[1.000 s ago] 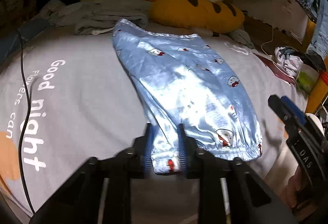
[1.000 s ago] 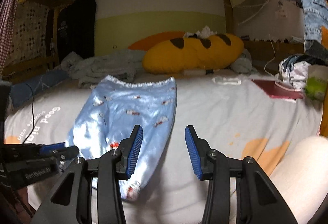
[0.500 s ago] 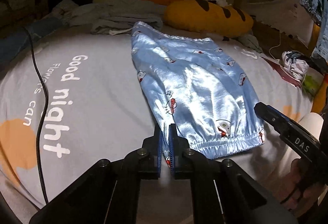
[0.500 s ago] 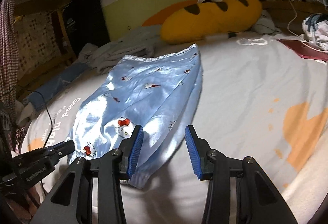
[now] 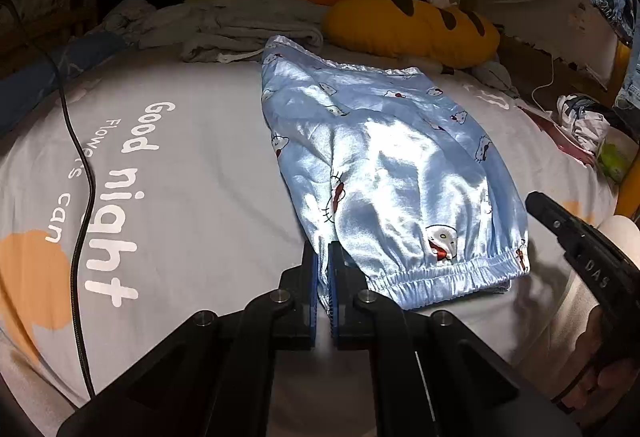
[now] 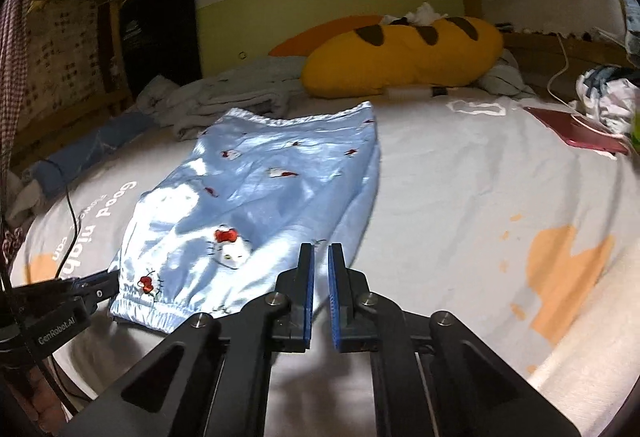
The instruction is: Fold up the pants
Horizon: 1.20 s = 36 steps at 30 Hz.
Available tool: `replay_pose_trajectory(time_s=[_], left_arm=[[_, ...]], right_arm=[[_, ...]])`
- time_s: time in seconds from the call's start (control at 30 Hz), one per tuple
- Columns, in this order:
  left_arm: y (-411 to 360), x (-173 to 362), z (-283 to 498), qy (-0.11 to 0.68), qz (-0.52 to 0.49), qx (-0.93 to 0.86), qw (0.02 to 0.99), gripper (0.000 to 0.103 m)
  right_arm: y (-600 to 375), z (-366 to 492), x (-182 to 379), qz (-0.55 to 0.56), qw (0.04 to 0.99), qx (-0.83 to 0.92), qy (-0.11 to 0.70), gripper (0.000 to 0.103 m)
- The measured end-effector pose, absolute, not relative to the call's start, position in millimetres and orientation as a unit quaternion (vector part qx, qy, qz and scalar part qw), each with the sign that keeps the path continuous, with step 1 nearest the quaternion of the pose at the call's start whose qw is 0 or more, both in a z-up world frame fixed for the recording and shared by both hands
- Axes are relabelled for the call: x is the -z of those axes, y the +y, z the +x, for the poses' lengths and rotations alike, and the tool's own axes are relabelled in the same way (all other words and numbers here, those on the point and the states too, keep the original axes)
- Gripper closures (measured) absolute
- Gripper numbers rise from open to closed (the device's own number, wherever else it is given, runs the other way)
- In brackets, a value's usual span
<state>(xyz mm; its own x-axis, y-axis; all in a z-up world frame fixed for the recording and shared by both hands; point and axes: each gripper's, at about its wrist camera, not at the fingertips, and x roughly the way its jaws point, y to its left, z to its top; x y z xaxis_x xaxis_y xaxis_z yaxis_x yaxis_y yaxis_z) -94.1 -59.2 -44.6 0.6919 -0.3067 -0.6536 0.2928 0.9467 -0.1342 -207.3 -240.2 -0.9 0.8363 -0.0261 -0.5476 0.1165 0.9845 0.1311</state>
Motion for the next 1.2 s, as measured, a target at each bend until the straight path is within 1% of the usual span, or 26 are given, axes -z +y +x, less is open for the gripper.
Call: replay_pose_trajectory(time_s=[0.03, 0.07, 0.1, 0.13, 0.17, 0.2, 0.3, 0.33, 0.37, 0.4, 0.47, 0.57, 0.63, 0.77, 0.93, 0.97, 1.03, 1.07, 1.1, 1.13, 1.17, 1.2], left_arm=[[-59.6, 44.2, -94.2, 0.356, -0.008, 0.163, 0.92, 0.099], [-60.0, 43.8, -94.5, 0.355, -0.006, 0.163, 0.921, 0.098], [-60.9, 43.5, -95.1, 0.353, -0.004, 0.163, 0.921, 0.098], [-61.3, 43.6, -95.5, 0.352, -0.002, 0.163, 0.922, 0.098], [-61.9, 44.0, -95.8, 0.352, 0.0, 0.162, 0.922, 0.097], [-62.1, 44.3, -95.4, 0.353, 0.0, 0.162, 0.922, 0.096], [-60.5, 45.9, -94.2, 0.354, -0.001, 0.162, 0.921, 0.095], [-60.2, 46.5, -94.1, 0.355, 0.0, 0.161, 0.921, 0.094], [-60.0, 46.8, -93.8, 0.355, 0.0, 0.16, 0.921, 0.093], [-60.1, 46.9, -93.7, 0.355, 0.001, 0.16, 0.921, 0.093], [-60.7, 47.2, -93.5, 0.355, 0.003, 0.16, 0.921, 0.093], [-62.7, 47.7, -93.6, 0.355, 0.01, 0.157, 0.922, 0.092], [-64.3, 49.5, -93.1, 0.359, 0.017, 0.151, 0.921, 0.092], [-66.4, 53.0, -93.9, 0.363, 0.025, 0.141, 0.921, 0.092], [-63.1, 52.3, -94.7, 0.361, 0.021, 0.148, 0.92, 0.09], [-61.9, 51.4, -94.6, 0.36, 0.018, 0.151, 0.92, 0.088], [-58.0, 48.1, -95.5, 0.354, 0.013, 0.155, 0.922, 0.079], [-56.4, 45.7, -96.0, 0.351, 0.01, 0.156, 0.923, 0.07], [-54.8, 42.2, -96.9, 0.349, 0.008, 0.159, 0.924, 0.065], [-53.0, 37.2, -99.0, 0.341, 0.006, 0.167, 0.925, 0.063], [-51.6, 32.0, -102.1, 0.328, 0.003, 0.175, 0.928, 0.056], [-50.5, 27.2, -105.9, 0.316, 0.0, 0.181, 0.931, 0.045]], right_arm=[[-242.4, -208.6, -1.3, 0.089, 0.956, 0.035, 0.279, 0.096], [-244.4, -207.8, -3.0, 0.097, 0.955, 0.029, 0.279, 0.093], [-245.4, -205.3, -4.8, 0.111, 0.952, 0.013, 0.284, 0.08], [-245.5, -203.6, -5.7, 0.119, 0.951, 0.004, 0.285, 0.07], [-244.7, -201.9, -6.8, 0.124, 0.951, 0.001, 0.284, 0.05], [-242.5, -200.1, -8.7, 0.124, 0.952, 0.0, 0.28, 0.047], [-231.7, -192.3, -9.0, 0.105, 0.95, -0.008, 0.294, 0.048], [-227.7, -189.4, -6.0, 0.097, 0.948, -0.009, 0.303, 0.05], [-225.1, -188.2, -2.6, 0.093, 0.946, -0.011, 0.31, 0.061], [-223.9, -186.9, 1.1, 0.09, 0.943, -0.008, 0.319, 0.079], [-224.5, -187.0, 6.6, 0.084, 0.94, 0.01, 0.332, 0.098], [-222.1, -195.4, 7.4, 0.057, 0.945, 0.038, 0.321, 0.099], [-218.3, -197.7, 12.0, 0.033, 0.943, 0.057, 0.327, 0.099], [-224.1, -197.6, 28.5, 0.042, 0.929, 0.068, 0.361, 0.099], [-228.0, -197.9, 28.2, 0.045, 0.929, 0.07, 0.36, 0.099], [-228.2, -198.0, 27.8, 0.046, 0.93, 0.069, 0.358, 0.099], [-232.5, -200.8, 25.5, 0.064, 0.932, 0.061, 0.351, 0.098], [-236.4, -204.6, 23.5, 0.082, 0.934, 0.053, 0.343, 0.093], [-241.6, -210.0, 20.6, 0.105, 0.937, 0.045, 0.33, 0.088], [-247.2, -214.8, 16.6, 0.124, 0.94, 0.04, 0.315, 0.086], [-250.3, -218.0, 13.2, 0.13, 0.942, 0.04, 0.306, 0.079], [-249.8, -218.5, 11.8, 0.125, 0.944, 0.044, 0.304, 0.075]])
